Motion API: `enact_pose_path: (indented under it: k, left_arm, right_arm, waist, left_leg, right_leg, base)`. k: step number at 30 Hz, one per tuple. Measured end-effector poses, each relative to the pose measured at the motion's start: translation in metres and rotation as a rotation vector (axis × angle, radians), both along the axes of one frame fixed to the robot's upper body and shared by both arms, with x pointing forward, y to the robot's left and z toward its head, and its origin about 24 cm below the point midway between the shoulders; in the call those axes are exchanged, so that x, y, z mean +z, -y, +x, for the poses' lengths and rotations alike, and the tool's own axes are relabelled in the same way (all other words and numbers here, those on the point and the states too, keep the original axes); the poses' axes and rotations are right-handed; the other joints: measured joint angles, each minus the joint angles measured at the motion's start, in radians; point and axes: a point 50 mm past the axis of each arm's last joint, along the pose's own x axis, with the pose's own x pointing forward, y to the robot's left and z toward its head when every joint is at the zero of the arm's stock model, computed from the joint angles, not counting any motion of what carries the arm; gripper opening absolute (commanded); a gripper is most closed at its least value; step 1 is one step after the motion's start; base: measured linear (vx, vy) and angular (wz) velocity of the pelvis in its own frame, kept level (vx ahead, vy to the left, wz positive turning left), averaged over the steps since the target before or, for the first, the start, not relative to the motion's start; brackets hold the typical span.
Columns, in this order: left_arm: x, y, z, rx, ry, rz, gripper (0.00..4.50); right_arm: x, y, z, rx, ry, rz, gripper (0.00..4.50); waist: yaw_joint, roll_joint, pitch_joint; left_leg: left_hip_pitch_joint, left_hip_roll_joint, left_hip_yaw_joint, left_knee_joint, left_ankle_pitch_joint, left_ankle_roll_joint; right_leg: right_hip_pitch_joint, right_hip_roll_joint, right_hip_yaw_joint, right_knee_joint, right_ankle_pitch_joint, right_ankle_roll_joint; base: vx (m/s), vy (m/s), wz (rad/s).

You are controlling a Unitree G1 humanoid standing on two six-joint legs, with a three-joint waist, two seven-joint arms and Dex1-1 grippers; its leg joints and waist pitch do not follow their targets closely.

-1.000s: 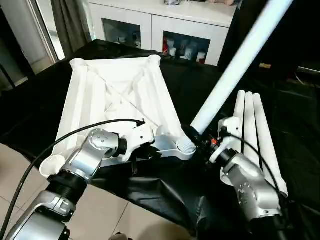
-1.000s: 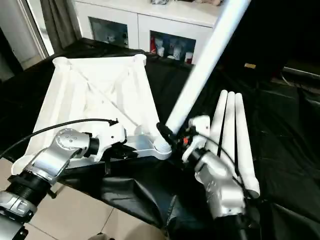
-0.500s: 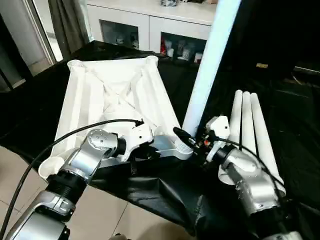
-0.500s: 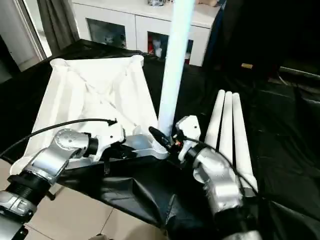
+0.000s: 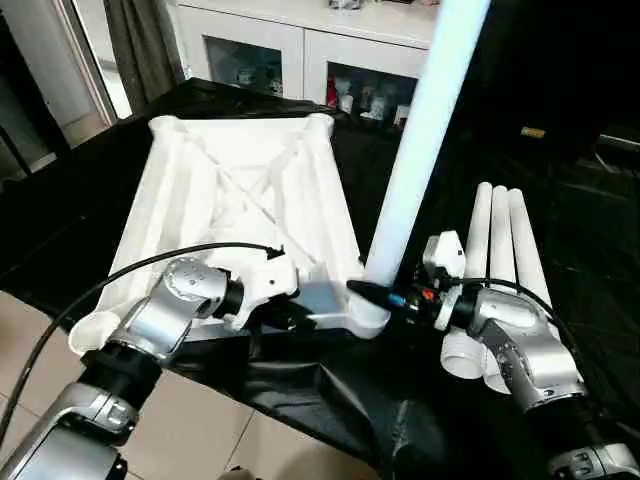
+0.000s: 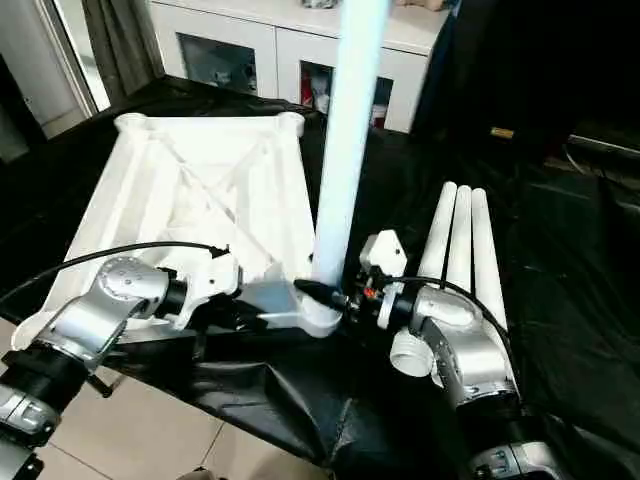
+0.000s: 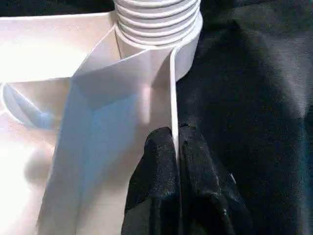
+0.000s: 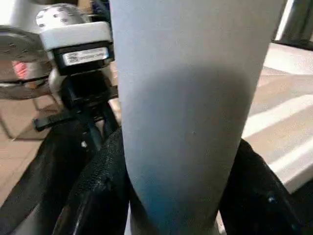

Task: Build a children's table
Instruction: Insert table leg to table base

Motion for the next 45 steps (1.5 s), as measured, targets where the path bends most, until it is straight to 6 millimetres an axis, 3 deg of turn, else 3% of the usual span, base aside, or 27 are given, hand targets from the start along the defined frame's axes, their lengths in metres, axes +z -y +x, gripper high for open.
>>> enact_pose_path:
  k: [9, 16, 18, 22, 24, 28, 29, 30, 31, 32, 33, 34, 35, 37, 38, 41, 45]
  left_arm:
    - [-0.002, -0.001, 0.001, 0.012, 0.007, 0.002, 0.0]
    - [-0.006, 0.018, 0.026, 0.271, 0.018, -0.012, 0.0]
    - [-0.004, 0.027, 0.034, 0.364, 0.014, -0.018, 0.0]
    - [-0.004, 0.042, 0.047, 0.514, 0.016, -0.018, 0.0]
    - [-0.005, 0.051, 0.05, 0.559, 0.026, -0.004, 0.0]
    - [-0.007, 0.062, 0.052, 0.609, 0.027, 0.002, 0.0]
    - [-0.006, 0.063, 0.053, 0.621, 0.027, 0.004, 0.0]
    - [-0.007, 0.064, 0.053, 0.628, 0.025, 0.005, 0.0]
    - [-0.007, 0.066, 0.053, 0.628, 0.018, 0.007, 0.0]
    - [-0.006, 0.068, 0.053, 0.626, 0.021, 0.006, 0.0]
    - [-0.007, 0.068, 0.054, 0.63, 0.024, 0.008, 0.0]
    - [-0.006, 0.067, 0.054, 0.635, 0.021, 0.003, 0.0]
    - [-0.004, 0.068, 0.055, 0.639, 0.027, 0.001, 0.0]
    - [-0.004, 0.068, 0.057, 0.653, 0.037, 0.005, 0.0]
    - [-0.004, 0.068, 0.057, 0.654, 0.036, 0.006, 0.0]
    - [-0.004, 0.067, 0.057, 0.655, 0.033, 0.008, 0.0]
    - [-0.004, 0.067, 0.057, 0.656, 0.036, 0.006, 0.0]
  right_arm:
    - [-0.003, 0.0, 0.004, 0.018, 0.002, 0.005, 1.88]
    - [-0.008, -0.006, 0.038, -0.374, -0.004, 0.052, 1.88]
    - [-0.008, -0.011, 0.05, -0.506, -0.015, 0.045, 1.88]
    - [-0.004, -0.027, 0.071, -0.747, -0.044, 0.026, 1.88]
    - [-0.004, -0.032, 0.077, -0.845, -0.058, 0.004, 1.88]
    - [-0.004, -0.04, 0.082, -0.941, -0.092, 0.005, 1.88]
    - [-0.003, -0.044, 0.083, -0.951, -0.097, 0.005, 1.88]
    - [-0.004, -0.045, 0.083, -0.96, -0.1, 0.002, 1.88]
    - [-0.006, -0.045, 0.082, -0.972, -0.101, -0.008, 1.88]
    - [-0.005, -0.045, 0.083, -0.975, -0.097, -0.017, 1.88]
    - [-0.005, -0.045, 0.084, -0.978, -0.092, -0.025, 1.88]
    - [-0.003, -0.047, 0.085, -0.977, -0.087, -0.025, 1.88]
    - [-0.001, -0.048, 0.086, -0.977, -0.076, -0.019, 1.88]
    - [0.0, -0.049, 0.086, -0.978, -0.075, -0.012, 1.88]
    - [-0.001, -0.049, 0.086, -0.98, -0.079, -0.012, 1.88]
    - [-0.001, -0.049, 0.086, -0.984, -0.084, -0.006, 1.88]
    - [-0.001, -0.049, 0.087, -0.98, -0.091, 0.006, 1.88]
  waist:
    - [0.0, -0.003, -0.002]
    - [-0.017, -0.005, 0.004]
    - [-0.032, -0.003, 0.01]
    - [-0.051, 0.003, 0.014]
    - [-0.056, 0.004, 0.015]
    - [-0.061, 0.011, 0.02]
    - [-0.059, 0.012, 0.023]
    - [-0.052, 0.012, 0.028]
    - [-0.042, -0.011, 0.03]
    - [-0.035, -0.04, 0.027]
    - [-0.028, -0.041, 0.028]
    - [-0.014, -0.03, 0.027]
    - [-0.006, -0.009, 0.018]
    - [-0.011, -0.018, 0.012]
    - [-0.013, -0.022, 0.01]
    - [-0.025, -0.024, 0.008]
    - [-0.029, -0.026, 0.007]
  left_leg:
    - [0.006, 0.0, 0.0, -0.003, 0.0, 0.0]
    - [0.009, -0.001, -0.003, -0.004, 0.0, 0.0]
    - [0.007, -0.001, -0.006, -0.005, 0.0, 0.0]
    - [0.003, -0.001, -0.019, -0.011, 0.0, 0.0]
    - [0.003, -0.001, -0.024, -0.012, 0.0, 0.0]
    - [0.012, 0.002, -0.028, -0.017, -0.002, 0.002]
    - [0.009, 0.004, -0.026, -0.02, -0.002, 0.002]
    - [0.01, 0.005, -0.018, -0.025, -0.002, 0.002]
    - [0.02, 0.005, 0.012, -0.03, -0.002, 0.002]
    - [0.033, 0.001, 0.028, -0.02, -0.004, 0.001]
    - [0.037, 0.0, 0.023, -0.001, -0.027, 0.005]
    - [0.037, -0.003, -0.006, 0.017, -0.053, 0.017]
    - [0.036, -0.008, -0.029, 0.011, -0.042, -0.002]
    - [0.03, -0.005, -0.029, -0.008, -0.026, -0.012]
    - [0.03, -0.005, -0.024, -0.006, -0.023, -0.014]
    - [0.035, -0.005, -0.017, -0.005, -0.023, -0.014]
    - [0.029, -0.005, -0.019, -0.018, -0.023, -0.014]
  right_leg:
    - [0.005, 0.0, 0.0, 0.0, -0.005, 0.005]
    - [0.005, 0.0, -0.005, -0.008, -0.005, 0.005]
    - [0.004, -0.003, -0.014, -0.019, -0.005, 0.005]
    - [0.009, -0.019, -0.055, -0.052, -0.005, 0.005]
    - [0.015, -0.021, -0.064, -0.064, -0.005, 0.005]
    - [0.035, -0.033, -0.099, -0.086, -0.005, 0.005]
    - [0.037, -0.034, -0.101, -0.079, -0.008, 0.001]
    - [0.034, -0.035, -0.094, -0.05, -0.028, -0.014]
    - [0.031, -0.035, -0.05, 0.013, -0.057, -0.023]
    - [0.019, -0.033, -0.029, 0.022, -0.055, -0.006]
    - [0.016, -0.033, -0.028, 0.024, -0.052, -0.001]
    - [0.018, -0.035, -0.044, 0.017, -0.052, -0.001]
    - [0.018, -0.033, -0.059, 0.008, -0.052, 0.0]
    - [0.012, -0.027, -0.059, -0.003, -0.045, -0.008]
    - [0.011, -0.028, -0.055, -0.003, -0.03, -0.015]
    - [0.011, -0.03, -0.05, -0.003, -0.012, -0.013]
    - [0.011, -0.029, -0.056, -0.017, -0.012, -0.012]
  base:
    - [0.0, 0.0, 0.0]
    - [-0.045, 0.003, -0.04]
    - [-0.069, 0.025, -0.12]
    - [-0.053, 0.046, -0.15]
    - [0.0, 0.0, 0.0]
    - [0.0, 0.0, 0.0]
    - [0.0, 0.0, 0.0]
    - [-0.048, -0.043, 0.18]
    - [-0.048, -0.043, 0.18]
    - [0.063, -0.129, 0.29]
    - [0.096, -0.103, -0.13]
    - [0.096, -0.103, -0.13]
    - [0.1, 0.007, -0.4]
    - [0.085, 0.01, -0.14]
    - [0.0, 0.0, 0.0]
    - [0.0, 0.0, 0.0]
    - [0.0, 0.0, 0.0]
